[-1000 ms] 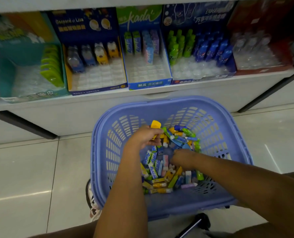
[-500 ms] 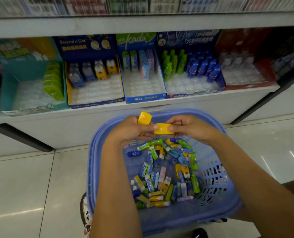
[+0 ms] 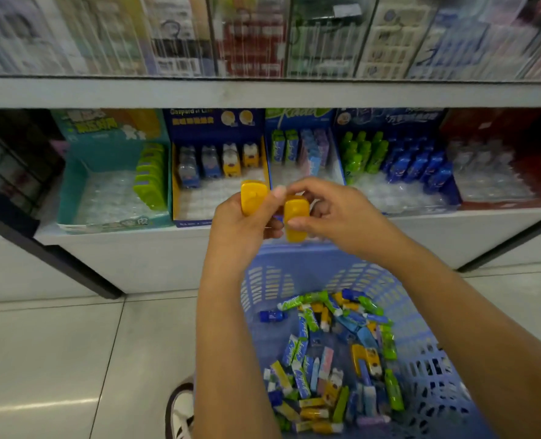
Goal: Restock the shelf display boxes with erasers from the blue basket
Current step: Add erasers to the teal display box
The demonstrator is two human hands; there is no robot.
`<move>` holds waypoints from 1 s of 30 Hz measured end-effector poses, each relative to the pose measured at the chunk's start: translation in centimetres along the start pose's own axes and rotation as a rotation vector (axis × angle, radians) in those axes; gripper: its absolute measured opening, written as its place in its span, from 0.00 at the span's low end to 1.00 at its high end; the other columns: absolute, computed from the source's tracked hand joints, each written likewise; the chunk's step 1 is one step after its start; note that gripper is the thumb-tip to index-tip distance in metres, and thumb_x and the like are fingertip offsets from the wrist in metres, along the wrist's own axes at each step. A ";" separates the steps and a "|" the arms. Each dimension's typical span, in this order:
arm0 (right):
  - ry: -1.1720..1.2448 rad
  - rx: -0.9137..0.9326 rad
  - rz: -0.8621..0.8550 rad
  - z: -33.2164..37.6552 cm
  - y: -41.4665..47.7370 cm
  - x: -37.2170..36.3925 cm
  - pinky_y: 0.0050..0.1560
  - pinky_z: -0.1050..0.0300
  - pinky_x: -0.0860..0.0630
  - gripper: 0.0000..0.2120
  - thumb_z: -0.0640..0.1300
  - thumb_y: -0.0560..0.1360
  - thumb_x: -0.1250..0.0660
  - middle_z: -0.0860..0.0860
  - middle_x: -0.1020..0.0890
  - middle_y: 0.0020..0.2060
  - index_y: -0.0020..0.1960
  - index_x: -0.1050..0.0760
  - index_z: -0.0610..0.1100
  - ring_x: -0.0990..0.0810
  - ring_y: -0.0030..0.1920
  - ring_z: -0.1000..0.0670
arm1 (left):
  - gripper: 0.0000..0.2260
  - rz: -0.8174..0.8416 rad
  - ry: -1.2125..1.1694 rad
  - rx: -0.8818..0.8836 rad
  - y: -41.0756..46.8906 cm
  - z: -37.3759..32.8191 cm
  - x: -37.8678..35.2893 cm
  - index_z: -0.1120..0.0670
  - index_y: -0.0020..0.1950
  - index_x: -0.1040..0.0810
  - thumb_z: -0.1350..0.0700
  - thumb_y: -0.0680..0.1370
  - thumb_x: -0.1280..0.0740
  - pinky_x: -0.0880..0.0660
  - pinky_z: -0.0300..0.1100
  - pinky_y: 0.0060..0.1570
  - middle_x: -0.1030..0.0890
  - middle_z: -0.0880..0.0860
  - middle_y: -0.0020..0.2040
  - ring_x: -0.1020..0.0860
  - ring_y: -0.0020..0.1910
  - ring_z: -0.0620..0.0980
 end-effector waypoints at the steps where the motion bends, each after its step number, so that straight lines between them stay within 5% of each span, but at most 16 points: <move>1: 0.048 0.000 -0.073 -0.1 0.6 0.4 0.37 0.56 0.21 0.15 0.43 0.74 0.30 0.55 0.22 0.41 0.51 0.29 0.62 0.20 0.34 0.50 | 0.13 -0.037 -0.025 0.014 0.0 0.0 0.1 0.55 0.39 0.21 0.48 0.77 0.34 0.24 0.36 0.31 0.20 0.50 0.31 0.22 0.29 0.44; 4: 0.138 -0.009 -0.297 -0.8 2.4 2.1 0.42 0.55 0.20 0.12 0.40 0.75 0.32 0.52 0.20 0.40 0.51 0.28 0.55 0.18 0.37 0.52 | 0.18 -0.085 -0.075 0.077 0.0 0.6 0.2 0.54 0.38 0.22 0.42 0.78 0.38 0.26 0.36 0.28 0.23 0.49 0.29 0.24 0.27 0.44; 7: 0.135 -0.042 -0.397 -1.1 4.3 3.1 0.48 0.46 0.19 0.11 0.40 0.74 0.30 0.48 0.20 0.41 0.51 0.27 0.52 0.18 0.43 0.44 | 0.19 -0.156 -0.085 0.090 -0.1 1.0 0.9 0.53 0.37 0.25 0.40 0.78 0.40 0.28 0.36 0.24 0.24 0.48 0.27 0.27 0.25 0.44; 9: 0.171 -0.033 -0.368 -0.3 5.6 2.3 0.51 0.44 0.20 0.12 0.39 0.72 0.28 0.47 0.19 0.44 0.53 0.26 0.48 0.18 0.46 0.43 | 0.18 -0.260 -0.119 0.106 -0.1 1.4 2.0 0.52 0.37 0.27 0.41 0.79 0.41 0.30 0.36 0.22 0.24 0.48 0.26 0.28 0.23 0.43; 15: 0.109 0.147 -0.273 5.3 9.8 -3.5 0.46 0.58 0.20 0.12 0.41 0.72 0.28 0.49 0.19 0.44 0.53 0.26 0.46 0.19 0.41 0.52 | 0.11 -0.558 -0.474 0.215 -0.3 2.1 8.6 0.52 0.42 0.27 0.50 0.81 0.43 0.35 0.31 0.20 0.24 0.50 0.26 0.30 0.20 0.44; 21: -0.029 0.171 -0.247 10.5 16.4 -9.6 0.42 0.74 0.37 0.20 0.45 0.72 0.28 0.42 0.21 0.53 0.59 0.26 0.36 0.24 0.52 0.48 | 0.08 -0.684 -0.207 0.036 -1.8 2.0 14.1 0.47 0.44 0.23 0.51 0.80 0.40 0.27 0.35 0.32 0.18 0.47 0.41 0.22 0.34 0.43; 27: -0.199 0.079 -0.006 11.4 21.9 -13.9 0.60 0.53 0.29 0.14 0.44 0.73 0.30 0.45 0.22 0.59 0.58 0.24 0.44 0.25 0.60 0.44 | 0.08 -0.698 -0.082 -0.036 -1.1 2.2 16.8 0.45 0.44 0.23 0.53 0.80 0.38 0.24 0.37 0.39 0.18 0.43 0.39 0.19 0.37 0.38; 30: -0.252 0.068 0.043 11.4 23.7 -15.5 0.55 0.60 0.30 0.14 0.39 0.72 0.30 0.44 0.22 0.58 0.57 0.25 0.40 0.25 0.59 0.45 | 0.08 -0.701 -0.073 -0.040 -0.6 2.5 18.0 0.45 0.45 0.23 0.54 0.80 0.39 0.24 0.38 0.40 0.17 0.44 0.43 0.19 0.36 0.39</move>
Point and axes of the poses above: each hand's wrist, its own y-axis towards the middle knuckle, its own x-axis out of the back of the hand, z = x × y, the point moved 5 cm from there along y, towards the middle knuckle
